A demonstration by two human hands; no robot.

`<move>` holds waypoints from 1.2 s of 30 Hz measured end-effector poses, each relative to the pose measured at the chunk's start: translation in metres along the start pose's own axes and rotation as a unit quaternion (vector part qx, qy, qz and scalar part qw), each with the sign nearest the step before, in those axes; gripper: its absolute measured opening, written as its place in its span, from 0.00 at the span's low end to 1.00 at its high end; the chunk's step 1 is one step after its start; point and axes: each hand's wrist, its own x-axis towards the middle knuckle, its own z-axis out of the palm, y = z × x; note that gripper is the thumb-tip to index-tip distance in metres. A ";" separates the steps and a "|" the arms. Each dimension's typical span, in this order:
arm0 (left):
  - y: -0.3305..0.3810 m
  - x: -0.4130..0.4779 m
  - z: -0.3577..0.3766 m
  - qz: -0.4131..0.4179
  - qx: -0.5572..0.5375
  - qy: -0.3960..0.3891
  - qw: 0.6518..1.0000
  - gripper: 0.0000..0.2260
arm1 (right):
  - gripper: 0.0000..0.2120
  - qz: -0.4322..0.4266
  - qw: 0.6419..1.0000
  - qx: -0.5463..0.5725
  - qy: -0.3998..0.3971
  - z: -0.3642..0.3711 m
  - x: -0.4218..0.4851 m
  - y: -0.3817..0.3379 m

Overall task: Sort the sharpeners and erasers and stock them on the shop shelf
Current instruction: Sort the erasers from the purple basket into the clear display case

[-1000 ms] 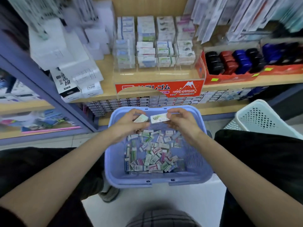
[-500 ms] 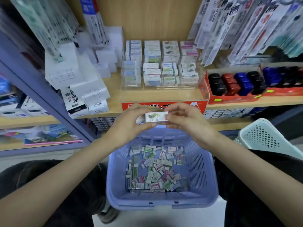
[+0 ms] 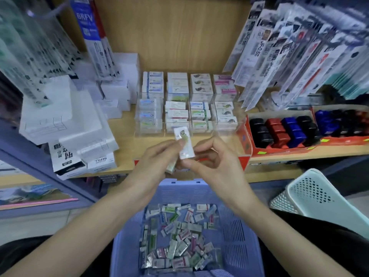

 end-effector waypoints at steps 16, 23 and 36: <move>0.010 0.024 -0.012 0.092 0.188 -0.089 0.974 0.23 | 0.16 -0.119 0.942 -0.302 0.086 -0.066 0.064 0.009; 0.015 0.031 -0.013 0.127 0.176 -0.051 0.975 0.12 | 0.15 -0.082 0.805 -0.576 0.118 -0.092 0.138 0.026; 0.012 0.042 -0.022 0.151 0.172 0.020 0.973 0.14 | 0.12 -0.048 0.748 -0.660 0.056 -0.107 0.159 0.031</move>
